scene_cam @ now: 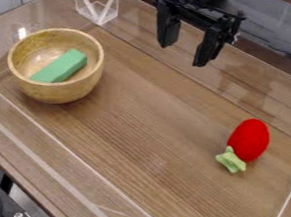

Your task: Remove the green object from the brown bowl and put it on the table

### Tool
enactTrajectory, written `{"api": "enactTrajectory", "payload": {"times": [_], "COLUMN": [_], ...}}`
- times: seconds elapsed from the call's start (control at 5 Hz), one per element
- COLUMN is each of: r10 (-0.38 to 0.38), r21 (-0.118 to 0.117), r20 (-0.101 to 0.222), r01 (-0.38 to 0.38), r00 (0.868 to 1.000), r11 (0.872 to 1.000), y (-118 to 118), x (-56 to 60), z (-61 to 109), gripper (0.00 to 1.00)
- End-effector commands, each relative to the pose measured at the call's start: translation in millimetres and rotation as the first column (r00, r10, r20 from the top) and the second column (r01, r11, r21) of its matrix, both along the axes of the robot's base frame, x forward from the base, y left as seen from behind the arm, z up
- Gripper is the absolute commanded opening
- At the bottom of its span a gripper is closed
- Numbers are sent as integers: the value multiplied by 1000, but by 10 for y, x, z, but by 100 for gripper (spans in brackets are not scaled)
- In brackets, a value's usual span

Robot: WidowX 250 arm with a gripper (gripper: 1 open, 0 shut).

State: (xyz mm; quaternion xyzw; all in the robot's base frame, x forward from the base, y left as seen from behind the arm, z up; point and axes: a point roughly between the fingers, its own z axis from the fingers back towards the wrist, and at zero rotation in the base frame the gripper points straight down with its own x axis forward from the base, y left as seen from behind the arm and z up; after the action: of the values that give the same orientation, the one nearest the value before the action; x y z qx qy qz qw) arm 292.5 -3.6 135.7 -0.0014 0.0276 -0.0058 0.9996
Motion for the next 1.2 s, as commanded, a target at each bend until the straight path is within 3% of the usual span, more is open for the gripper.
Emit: {"api": "enactTrajectory", "payload": {"times": [0.0,0.2,0.6,0.8,1.0], "r10": [4,40,65,77,97], "r21": [2,23,53,71,83], "r20": [-31,-25,42,61,68], "r01": [-4,-40,-68,-81,-103], "r00": [1000,999,997,995,993], "r11": [1000,999,996,994,991], "y": [28,352,1140,1433,1573], "x": [-35,-171,-434,-482,-480], "z": [-111,-168,-216,-283,-413], "gripper": [100,100,100,100,100]}}
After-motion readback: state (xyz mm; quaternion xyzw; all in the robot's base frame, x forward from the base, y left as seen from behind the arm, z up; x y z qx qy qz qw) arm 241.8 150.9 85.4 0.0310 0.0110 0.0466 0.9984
